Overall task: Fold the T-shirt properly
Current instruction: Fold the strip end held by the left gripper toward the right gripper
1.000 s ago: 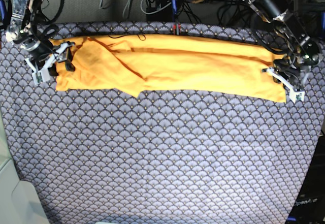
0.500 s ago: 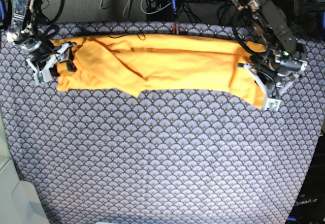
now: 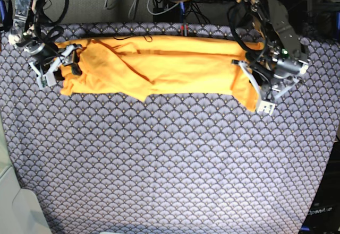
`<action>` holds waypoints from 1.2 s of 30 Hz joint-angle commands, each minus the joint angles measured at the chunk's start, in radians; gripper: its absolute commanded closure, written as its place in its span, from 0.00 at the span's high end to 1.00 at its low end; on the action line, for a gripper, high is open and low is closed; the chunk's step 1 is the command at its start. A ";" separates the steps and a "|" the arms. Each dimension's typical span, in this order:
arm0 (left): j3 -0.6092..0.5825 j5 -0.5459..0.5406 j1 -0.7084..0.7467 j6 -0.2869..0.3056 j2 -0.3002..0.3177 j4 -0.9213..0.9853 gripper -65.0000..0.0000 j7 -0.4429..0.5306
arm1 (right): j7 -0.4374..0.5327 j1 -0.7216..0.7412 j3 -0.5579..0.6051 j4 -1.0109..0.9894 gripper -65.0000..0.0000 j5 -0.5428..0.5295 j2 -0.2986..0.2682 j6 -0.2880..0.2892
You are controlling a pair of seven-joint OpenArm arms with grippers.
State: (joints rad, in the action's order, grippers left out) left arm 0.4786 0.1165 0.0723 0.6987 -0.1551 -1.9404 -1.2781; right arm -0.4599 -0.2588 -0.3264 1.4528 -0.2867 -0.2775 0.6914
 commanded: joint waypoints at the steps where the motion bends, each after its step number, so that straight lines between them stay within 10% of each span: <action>1: -0.028 -0.013 -0.012 -0.001 -0.002 -0.021 0.00 0.018 | -0.013 0.000 0.002 0.010 0.58 -0.003 -0.009 0.007; 13: -0.381 -0.024 -0.009 -0.001 -0.002 -0.020 0.00 0.048 | -0.013 0.000 0.002 0.010 0.58 -0.003 -0.009 0.007; 27: -0.746 -0.024 0.008 -0.274 -0.002 -0.012 0.00 0.099 | -0.015 0.000 0.002 0.013 0.58 -0.003 -0.010 0.007; 36: -0.777 -0.024 0.010 -0.294 -0.002 0.002 0.00 0.085 | -0.015 0.000 0.002 0.015 0.58 -0.003 -0.010 0.007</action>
State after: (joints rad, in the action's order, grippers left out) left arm -0.2955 0.1040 0.0925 0.4072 -0.1455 -1.9232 -1.2182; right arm -0.4618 -0.2588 -0.3260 1.4548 -0.2886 -0.2775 0.6914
